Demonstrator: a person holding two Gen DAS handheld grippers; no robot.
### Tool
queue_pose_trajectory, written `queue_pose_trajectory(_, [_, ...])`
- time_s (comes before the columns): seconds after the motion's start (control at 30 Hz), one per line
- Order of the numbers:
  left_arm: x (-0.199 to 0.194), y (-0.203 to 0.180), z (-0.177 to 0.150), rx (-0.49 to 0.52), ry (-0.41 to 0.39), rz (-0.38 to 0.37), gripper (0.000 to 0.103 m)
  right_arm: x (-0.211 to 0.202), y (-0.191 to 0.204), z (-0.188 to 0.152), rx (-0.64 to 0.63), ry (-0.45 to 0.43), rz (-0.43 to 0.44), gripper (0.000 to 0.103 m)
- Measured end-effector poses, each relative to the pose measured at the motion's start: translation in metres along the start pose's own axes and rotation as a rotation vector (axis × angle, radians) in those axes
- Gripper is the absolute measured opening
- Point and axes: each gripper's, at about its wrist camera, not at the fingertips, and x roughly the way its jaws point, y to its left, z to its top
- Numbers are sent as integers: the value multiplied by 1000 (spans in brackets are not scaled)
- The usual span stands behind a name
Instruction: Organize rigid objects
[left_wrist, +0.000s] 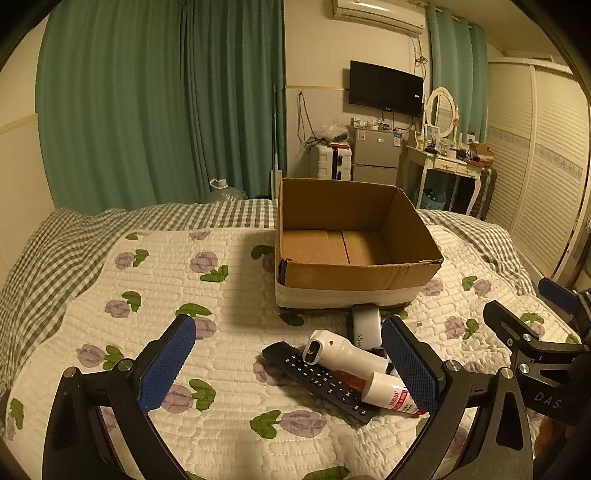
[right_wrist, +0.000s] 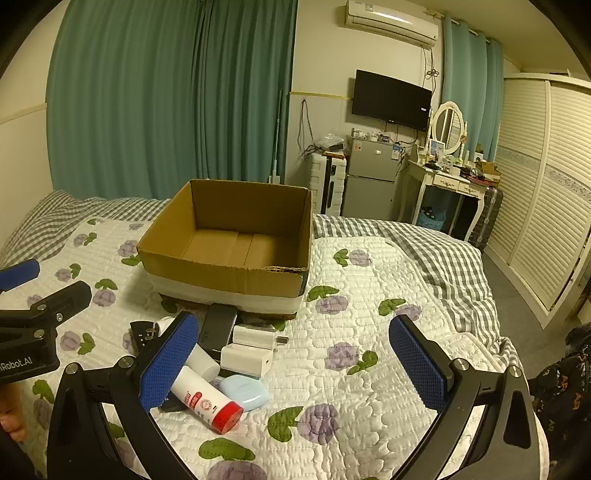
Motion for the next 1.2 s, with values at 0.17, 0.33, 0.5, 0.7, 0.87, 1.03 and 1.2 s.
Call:
queue_pose_trajectory(0.17, [1,1,-1,-1,-1,-2,103,1,0,0,2,3,4,103])
queue_pose_trajectory(0.33, [3,2,-1,-4,0,-2,103,3,1,0,3,11,9,103])
queue_pose_trajectory(0.5, [2,0,-2,3,1,-13,103,2,2,-1,0,7,15,103])
queue_pose_trajectory(0.7, [4,0,-2,1,-1,-9,103,2,1,-2,3,8,19,103])
queue_pose_trajectory(0.87, [1,0,-2,-4,-4,-3,103,2,1,-1,4,9,20,103])
queue_pose_trajectory(1.03, [1,0,-3,-8,-3,0,103,3,3,-1,-1,13,20,103])
queue_pose_trajectory(1.2, [-1,1,-3,-10,-4,4,103,3,3,-2,-2,13,26,103])
